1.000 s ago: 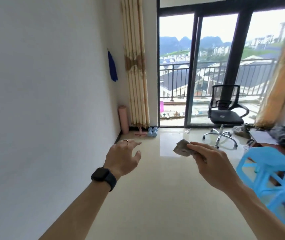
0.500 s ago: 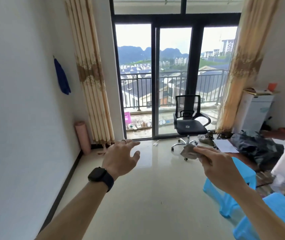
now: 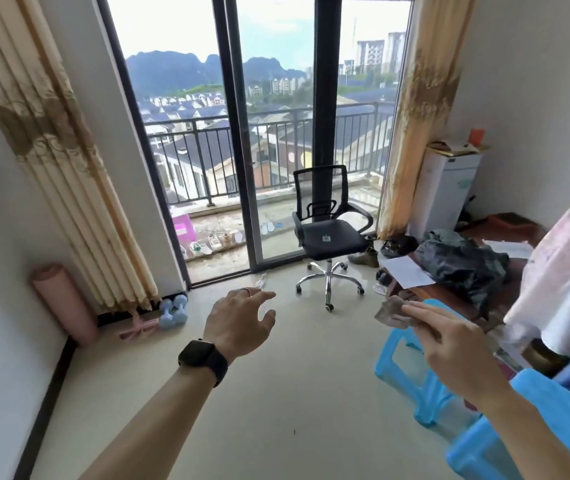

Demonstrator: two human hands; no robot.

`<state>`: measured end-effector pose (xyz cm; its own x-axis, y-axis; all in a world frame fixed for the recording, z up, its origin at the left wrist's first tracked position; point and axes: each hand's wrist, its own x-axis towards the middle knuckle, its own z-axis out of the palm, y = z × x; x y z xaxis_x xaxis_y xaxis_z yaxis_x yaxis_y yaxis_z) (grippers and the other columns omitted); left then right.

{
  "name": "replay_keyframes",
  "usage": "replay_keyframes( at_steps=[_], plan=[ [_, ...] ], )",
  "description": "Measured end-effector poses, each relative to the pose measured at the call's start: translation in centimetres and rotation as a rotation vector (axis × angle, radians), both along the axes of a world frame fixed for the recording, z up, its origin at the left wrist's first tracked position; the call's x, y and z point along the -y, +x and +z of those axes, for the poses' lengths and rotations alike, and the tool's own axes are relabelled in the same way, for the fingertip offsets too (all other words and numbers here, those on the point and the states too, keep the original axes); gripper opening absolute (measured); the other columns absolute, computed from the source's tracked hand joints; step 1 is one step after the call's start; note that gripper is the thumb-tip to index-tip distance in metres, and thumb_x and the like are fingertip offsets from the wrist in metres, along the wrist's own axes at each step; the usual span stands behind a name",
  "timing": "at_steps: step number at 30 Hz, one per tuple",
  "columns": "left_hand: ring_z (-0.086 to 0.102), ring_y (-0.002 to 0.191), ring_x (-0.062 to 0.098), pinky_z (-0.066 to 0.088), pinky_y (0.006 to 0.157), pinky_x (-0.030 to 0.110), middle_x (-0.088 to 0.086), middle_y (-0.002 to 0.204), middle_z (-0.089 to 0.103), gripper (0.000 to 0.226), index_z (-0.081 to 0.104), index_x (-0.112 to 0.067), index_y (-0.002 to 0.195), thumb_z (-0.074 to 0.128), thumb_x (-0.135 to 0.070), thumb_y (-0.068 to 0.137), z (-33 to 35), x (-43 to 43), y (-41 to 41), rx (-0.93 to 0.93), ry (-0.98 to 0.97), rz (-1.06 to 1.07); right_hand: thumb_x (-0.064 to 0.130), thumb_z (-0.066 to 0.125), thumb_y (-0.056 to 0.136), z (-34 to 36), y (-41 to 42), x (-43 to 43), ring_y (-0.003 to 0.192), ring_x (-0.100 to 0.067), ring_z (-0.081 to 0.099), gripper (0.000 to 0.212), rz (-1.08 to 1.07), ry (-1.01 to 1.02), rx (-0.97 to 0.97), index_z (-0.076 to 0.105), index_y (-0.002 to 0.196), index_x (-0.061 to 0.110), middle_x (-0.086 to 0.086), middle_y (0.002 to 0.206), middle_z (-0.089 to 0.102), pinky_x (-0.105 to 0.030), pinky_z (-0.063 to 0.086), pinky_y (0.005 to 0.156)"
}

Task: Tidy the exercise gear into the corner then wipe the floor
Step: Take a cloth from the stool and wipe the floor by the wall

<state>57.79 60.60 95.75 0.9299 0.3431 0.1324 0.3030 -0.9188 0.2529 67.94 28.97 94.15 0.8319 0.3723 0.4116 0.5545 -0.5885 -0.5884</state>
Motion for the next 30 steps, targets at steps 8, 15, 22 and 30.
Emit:
replay_keyframes(
  at_steps=[8,15,22,30],
  plan=[
    [0.036,0.139,0.01,0.033,0.11,0.032,-0.014,0.146,0.047,0.044,0.048,-0.043,0.14,0.046,-0.049,0.097,-5.6,-1.5,18.3,-0.064,-0.016,-0.168,-0.002,0.062,0.091,-5.1,12.1,-1.1,0.106,0.006,0.056,0.031,-0.133,-0.022,-0.109,0.074,0.115,0.013,0.012,0.117,0.068,0.007,0.029,0.093],
    [0.037,0.138,0.013,0.034,0.111,0.036,-0.013,0.147,0.047,0.043,0.05,-0.042,0.139,0.045,-0.048,0.096,-8.3,-2.3,36.2,-0.137,-0.012,-0.255,-0.003,0.06,0.091,-8.9,26.8,-2.5,0.113,-0.016,0.065,0.032,-0.223,-0.071,-0.183,0.074,0.115,0.012,0.003,0.12,0.071,-0.017,0.04,0.098],
    [0.041,0.136,0.016,0.034,0.11,0.038,-0.011,0.145,0.05,0.043,0.051,-0.04,0.138,0.046,-0.047,0.096,-9.8,-2.5,51.6,-0.204,-0.008,-0.335,-0.005,0.056,0.091,-11.4,40.6,-3.5,0.114,-0.02,0.065,0.036,-0.292,-0.144,-0.289,0.074,0.115,0.013,0.002,0.119,0.072,-0.013,0.035,0.095],
    [0.043,0.133,0.017,0.036,0.108,0.037,-0.009,0.142,0.053,0.041,0.054,-0.038,0.136,0.048,-0.043,0.096,-19.2,-0.3,71.6,-0.342,-0.033,-0.506,-0.004,0.055,0.092,-20.6,55.1,-3.1,0.118,-0.02,0.062,0.038,-0.446,-0.141,-0.507,0.071,0.121,0.014,0.001,0.125,0.069,-0.013,0.035,0.099]
  ],
)
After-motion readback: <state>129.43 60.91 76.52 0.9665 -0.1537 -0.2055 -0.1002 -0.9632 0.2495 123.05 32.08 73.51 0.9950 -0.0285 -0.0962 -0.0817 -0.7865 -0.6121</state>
